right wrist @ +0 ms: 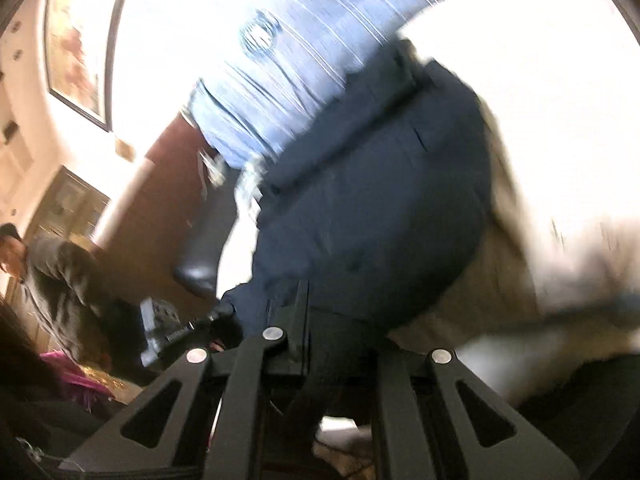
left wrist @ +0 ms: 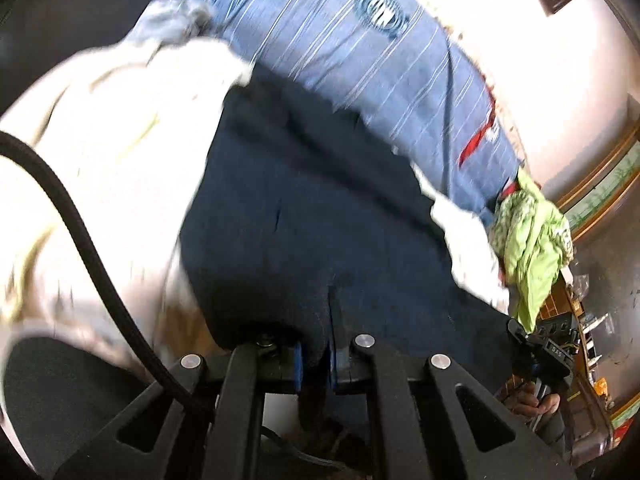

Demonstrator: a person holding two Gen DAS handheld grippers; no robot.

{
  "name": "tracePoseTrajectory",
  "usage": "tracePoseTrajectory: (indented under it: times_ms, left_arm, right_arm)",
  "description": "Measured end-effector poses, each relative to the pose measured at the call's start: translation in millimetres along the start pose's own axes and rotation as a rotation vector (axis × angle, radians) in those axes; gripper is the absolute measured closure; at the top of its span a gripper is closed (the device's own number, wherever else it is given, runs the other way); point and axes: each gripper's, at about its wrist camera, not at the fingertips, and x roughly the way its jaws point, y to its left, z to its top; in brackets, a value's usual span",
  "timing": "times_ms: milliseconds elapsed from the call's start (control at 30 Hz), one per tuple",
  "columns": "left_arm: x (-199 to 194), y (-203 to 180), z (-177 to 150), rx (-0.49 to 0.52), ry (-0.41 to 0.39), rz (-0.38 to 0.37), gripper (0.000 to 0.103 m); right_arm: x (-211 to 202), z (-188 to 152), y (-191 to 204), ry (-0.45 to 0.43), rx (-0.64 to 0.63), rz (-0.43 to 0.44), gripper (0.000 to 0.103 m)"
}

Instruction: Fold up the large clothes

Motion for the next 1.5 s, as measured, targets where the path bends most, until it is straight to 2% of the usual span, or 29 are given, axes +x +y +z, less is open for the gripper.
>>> tracePoseTrajectory:
  times_ms: [133,267,467,633,867,1000,1067,1133,1167,1200,1233,1267,1300,1333,1367,1400,1433,1500]
  left_arm:
    - [27,-19,66,0.085,-0.048,0.017,0.096]
    - [61,-30,133,0.124,-0.094,0.025,0.096]
    - [130,-32,235,0.109,-0.115,0.05,0.096]
    - [188,-10,286,0.079,-0.082,0.102,0.096]
    - [248,24,309,0.063,-0.017,0.196,0.096]
    - [274,46,314,-0.005,0.039,0.229,0.092]
    - [285,55,318,-0.056,0.081,0.232,0.091]
    - [284,57,322,-0.111,0.085,0.216,0.09]
    - [280,56,325,-0.126,0.074,0.196,0.088]
    - [276,55,330,-0.132,0.058,0.169,0.079]
    - [270,55,335,-0.146,0.035,0.142,0.062]
    - [264,56,341,-0.164,0.007,0.133,0.053]
    - [253,58,349,-0.188,-0.047,0.122,0.028]
    - [241,60,355,-0.21,-0.112,0.148,0.006]
    - [229,61,360,-0.227,-0.172,0.189,0.001]
    - [218,62,365,-0.236,-0.21,0.217,0.001]
    - [212,62,369,-0.237,-0.212,0.219,0.001]
    - [202,59,374,-0.228,-0.18,0.211,0.001]
  right_arm:
    - [22,61,20,-0.053,-0.085,0.02,0.096]
    - [54,125,26,-0.097,-0.118,0.023,0.096]
    - [112,218,9,-0.121,-0.101,-0.005,0.096]
    - [171,282,-6,-0.093,-0.106,-0.058,0.096]
    - [249,323,-36,-0.031,-0.128,-0.238,0.096]
    - [285,334,-67,0.019,-0.104,-0.375,0.095]
    - [296,335,-76,0.048,-0.092,-0.426,0.093]
    - [300,339,-80,0.043,-0.074,-0.453,0.09]
    - [298,340,-80,0.028,-0.059,-0.441,0.088]
    - [293,342,-80,0.008,-0.037,-0.417,0.085]
    - [287,345,-82,-0.014,-0.003,-0.374,0.074]
    - [281,348,-84,-0.039,0.03,-0.34,0.064]
    - [272,352,-86,-0.08,0.06,-0.328,0.038]
    - [256,356,-89,-0.158,0.093,-0.328,0.022]
    - [247,359,-91,-0.196,0.114,-0.326,0.02]
    - [237,363,-96,-0.219,0.156,-0.317,0.02]
    - [230,367,-100,-0.198,0.197,-0.307,0.02]
    - [217,366,-95,-0.181,0.18,-0.304,0.02]
